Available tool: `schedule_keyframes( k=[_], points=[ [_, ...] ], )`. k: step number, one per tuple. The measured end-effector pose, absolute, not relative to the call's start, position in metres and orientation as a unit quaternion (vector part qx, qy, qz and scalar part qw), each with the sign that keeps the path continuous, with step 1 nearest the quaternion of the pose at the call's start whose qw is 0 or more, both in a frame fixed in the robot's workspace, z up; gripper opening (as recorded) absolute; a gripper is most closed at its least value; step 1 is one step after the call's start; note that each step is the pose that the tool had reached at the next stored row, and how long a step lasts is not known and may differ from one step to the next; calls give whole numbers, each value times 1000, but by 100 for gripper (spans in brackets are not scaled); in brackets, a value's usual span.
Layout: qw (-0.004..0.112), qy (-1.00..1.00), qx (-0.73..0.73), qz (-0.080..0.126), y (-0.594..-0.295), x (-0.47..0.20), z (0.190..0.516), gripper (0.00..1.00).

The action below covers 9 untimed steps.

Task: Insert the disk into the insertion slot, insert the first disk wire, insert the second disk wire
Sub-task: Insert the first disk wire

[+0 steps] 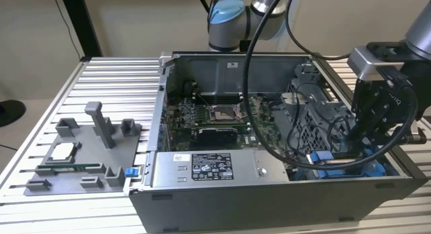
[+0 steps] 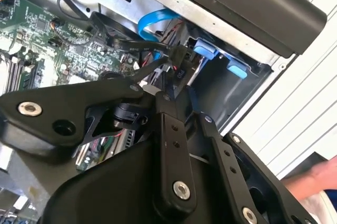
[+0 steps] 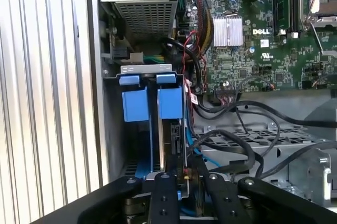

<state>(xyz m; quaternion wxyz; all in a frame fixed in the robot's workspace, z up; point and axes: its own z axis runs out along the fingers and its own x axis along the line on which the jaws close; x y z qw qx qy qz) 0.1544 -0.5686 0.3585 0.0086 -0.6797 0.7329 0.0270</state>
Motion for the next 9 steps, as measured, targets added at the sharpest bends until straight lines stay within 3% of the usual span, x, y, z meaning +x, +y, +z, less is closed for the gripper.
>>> schedule_keyframes(
  k=[9],
  points=[
    [8, 733, -680, 27, -566, 157, 365, 0]
  ],
)
